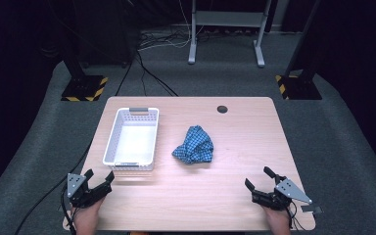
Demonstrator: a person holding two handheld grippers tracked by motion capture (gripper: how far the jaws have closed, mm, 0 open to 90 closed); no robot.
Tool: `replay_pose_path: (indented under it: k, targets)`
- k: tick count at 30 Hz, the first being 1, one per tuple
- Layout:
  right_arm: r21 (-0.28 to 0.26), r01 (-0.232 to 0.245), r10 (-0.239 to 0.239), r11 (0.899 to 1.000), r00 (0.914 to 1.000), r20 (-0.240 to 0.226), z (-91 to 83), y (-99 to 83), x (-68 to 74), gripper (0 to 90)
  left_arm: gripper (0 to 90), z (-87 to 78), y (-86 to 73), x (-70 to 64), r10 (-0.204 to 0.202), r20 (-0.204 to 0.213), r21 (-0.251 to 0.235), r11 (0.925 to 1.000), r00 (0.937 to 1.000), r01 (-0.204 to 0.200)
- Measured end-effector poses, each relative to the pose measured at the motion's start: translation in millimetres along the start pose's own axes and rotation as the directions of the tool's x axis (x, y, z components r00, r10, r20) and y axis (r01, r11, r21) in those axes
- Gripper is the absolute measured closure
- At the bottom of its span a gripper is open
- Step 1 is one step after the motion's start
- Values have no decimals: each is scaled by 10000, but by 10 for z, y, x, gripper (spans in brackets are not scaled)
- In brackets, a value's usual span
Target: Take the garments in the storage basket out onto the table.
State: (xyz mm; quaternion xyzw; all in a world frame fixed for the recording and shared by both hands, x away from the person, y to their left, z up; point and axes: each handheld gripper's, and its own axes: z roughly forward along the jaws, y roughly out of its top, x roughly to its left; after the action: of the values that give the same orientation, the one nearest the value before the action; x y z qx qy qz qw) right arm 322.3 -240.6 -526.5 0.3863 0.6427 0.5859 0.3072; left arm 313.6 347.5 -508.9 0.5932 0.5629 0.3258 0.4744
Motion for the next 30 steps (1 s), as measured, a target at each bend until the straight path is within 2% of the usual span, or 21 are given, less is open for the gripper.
replay_pose_path:
  k: [12,30]
  targets:
    - [-32,23,-23,10000,10000,-19,-4,-2,0,101,155,46,-107,-59,28,76,324,9995,10000,-30]
    - [-43,77,-77,10000,10000,-18,-4,-3,5,102,155,94,-170,-122,248,165,906,9955,9996,-262]
